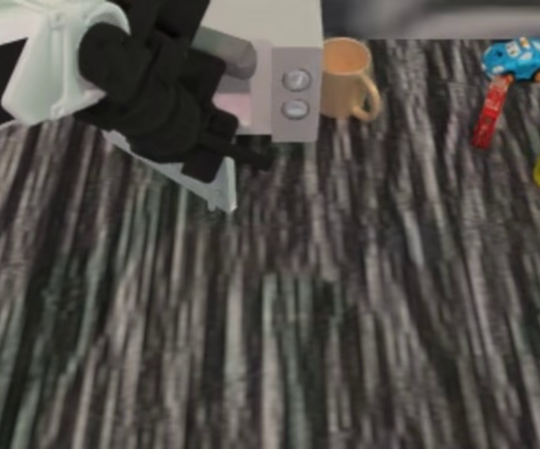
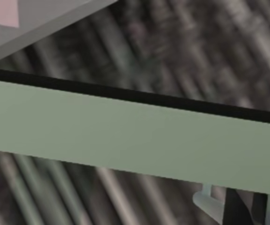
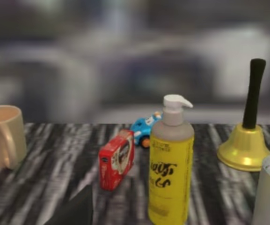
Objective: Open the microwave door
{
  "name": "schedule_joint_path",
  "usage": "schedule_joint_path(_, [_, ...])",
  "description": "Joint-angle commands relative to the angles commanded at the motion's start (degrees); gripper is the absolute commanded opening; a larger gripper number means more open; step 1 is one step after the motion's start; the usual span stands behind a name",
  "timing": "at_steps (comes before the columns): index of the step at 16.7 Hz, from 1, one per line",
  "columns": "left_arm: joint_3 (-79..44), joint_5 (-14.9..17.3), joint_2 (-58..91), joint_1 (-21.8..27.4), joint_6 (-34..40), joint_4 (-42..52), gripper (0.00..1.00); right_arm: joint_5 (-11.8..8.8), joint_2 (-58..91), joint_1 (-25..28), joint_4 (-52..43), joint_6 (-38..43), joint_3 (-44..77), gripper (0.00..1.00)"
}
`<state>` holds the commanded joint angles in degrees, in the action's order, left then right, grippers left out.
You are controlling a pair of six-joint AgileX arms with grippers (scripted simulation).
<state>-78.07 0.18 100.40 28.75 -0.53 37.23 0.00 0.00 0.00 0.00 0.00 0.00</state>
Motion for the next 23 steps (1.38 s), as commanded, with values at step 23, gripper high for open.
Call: schedule_joint_path(23, [0.81, 1.16, -0.77, -0.36, -1.36, -0.23, 0.00, 0.00, 0.00, 0.00, 0.00, 0.00, 0.00, 1.00])
